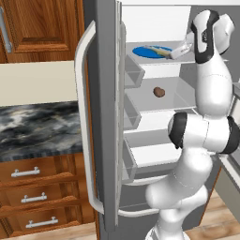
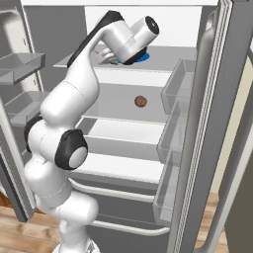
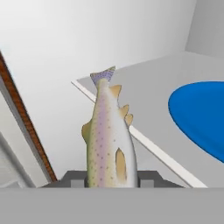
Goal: Transport the fish from the fridge to the microwave and turn on the microwave.
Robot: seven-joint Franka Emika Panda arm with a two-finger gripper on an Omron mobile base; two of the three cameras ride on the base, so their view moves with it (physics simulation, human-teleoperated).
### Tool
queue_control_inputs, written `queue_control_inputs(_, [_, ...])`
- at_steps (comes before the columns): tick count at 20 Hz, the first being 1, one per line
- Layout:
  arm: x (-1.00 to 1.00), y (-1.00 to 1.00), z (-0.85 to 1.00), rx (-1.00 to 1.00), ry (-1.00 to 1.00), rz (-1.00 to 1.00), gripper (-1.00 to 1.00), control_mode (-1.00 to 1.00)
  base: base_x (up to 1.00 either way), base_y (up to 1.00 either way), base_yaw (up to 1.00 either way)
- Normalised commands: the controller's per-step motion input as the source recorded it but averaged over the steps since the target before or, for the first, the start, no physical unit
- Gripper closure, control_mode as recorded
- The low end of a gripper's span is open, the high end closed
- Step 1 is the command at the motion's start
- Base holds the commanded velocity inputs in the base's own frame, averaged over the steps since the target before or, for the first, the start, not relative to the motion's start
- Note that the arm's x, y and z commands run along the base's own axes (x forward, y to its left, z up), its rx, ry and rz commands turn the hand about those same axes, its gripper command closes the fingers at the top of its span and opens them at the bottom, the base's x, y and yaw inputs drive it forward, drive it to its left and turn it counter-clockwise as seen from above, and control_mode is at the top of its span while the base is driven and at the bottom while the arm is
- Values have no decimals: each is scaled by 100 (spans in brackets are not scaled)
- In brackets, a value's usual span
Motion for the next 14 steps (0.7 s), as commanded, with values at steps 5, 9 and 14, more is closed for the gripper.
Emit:
queue_control_inputs(5, [-57,0,10,0,0,0,100,-100,0,0,0])
queue_control_inputs(9, [-65,2,1,0,1,-1,100,-100,0,0,0])
queue_control_inputs(14, [-66,5,0,0,3,-4,100,-100,0,0,0])
